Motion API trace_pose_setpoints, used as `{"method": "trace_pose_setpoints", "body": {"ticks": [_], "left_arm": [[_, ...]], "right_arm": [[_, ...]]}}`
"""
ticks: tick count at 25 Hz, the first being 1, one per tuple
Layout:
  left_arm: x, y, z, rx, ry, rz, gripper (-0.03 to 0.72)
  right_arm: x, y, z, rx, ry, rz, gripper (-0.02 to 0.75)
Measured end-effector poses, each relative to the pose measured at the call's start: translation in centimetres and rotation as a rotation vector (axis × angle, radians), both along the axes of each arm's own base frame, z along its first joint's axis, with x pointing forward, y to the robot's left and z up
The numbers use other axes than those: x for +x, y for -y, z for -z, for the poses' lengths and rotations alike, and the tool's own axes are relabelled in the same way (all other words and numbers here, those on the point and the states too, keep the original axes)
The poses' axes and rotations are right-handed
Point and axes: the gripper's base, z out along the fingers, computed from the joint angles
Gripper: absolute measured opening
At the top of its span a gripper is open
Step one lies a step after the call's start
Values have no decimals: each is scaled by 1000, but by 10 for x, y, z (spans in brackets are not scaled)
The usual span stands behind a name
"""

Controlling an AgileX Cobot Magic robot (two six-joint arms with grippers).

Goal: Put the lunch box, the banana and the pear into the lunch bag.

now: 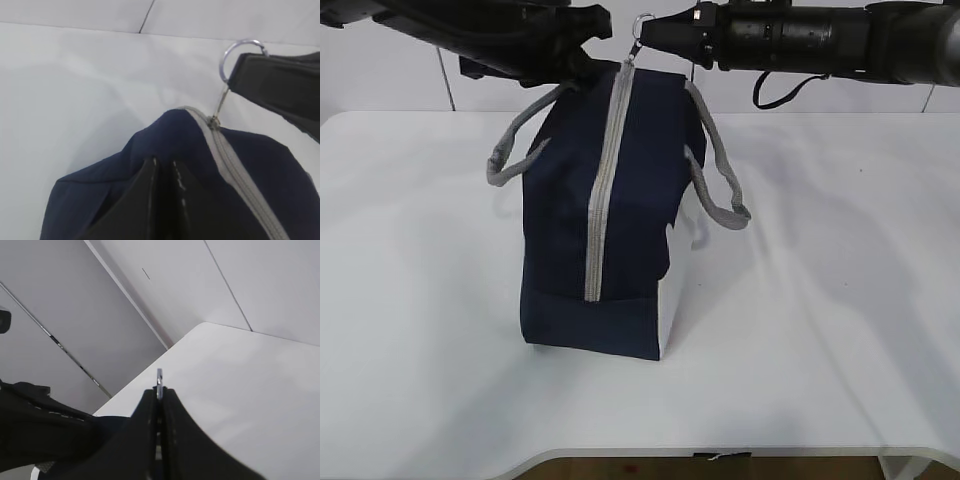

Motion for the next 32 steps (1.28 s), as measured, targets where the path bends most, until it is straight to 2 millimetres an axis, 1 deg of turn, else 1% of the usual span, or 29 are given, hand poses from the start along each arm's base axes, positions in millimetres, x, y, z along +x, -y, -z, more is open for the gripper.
{"method": "trace_pose_setpoints", "body": {"ticks": [4,9,12,19,32], "left_arm": [[-3,-1,-2,30,5,27,15],[-8,-2,-11,46,20,62,14],[-11,-1,-12,50,13,79,14],[-11,0,-18,34,29,93,13],[-25,0,-42,31,109,198,13]], "right_arm": [[0,0,-1,16,-3,5,6],[0,-1,-2,23,-4,-3,6],[-1,-1,-3,26,-1,-9,6],[2,-3,-23,28,51,-20,6],[5,-2,-25,43,20,17,6]]}}
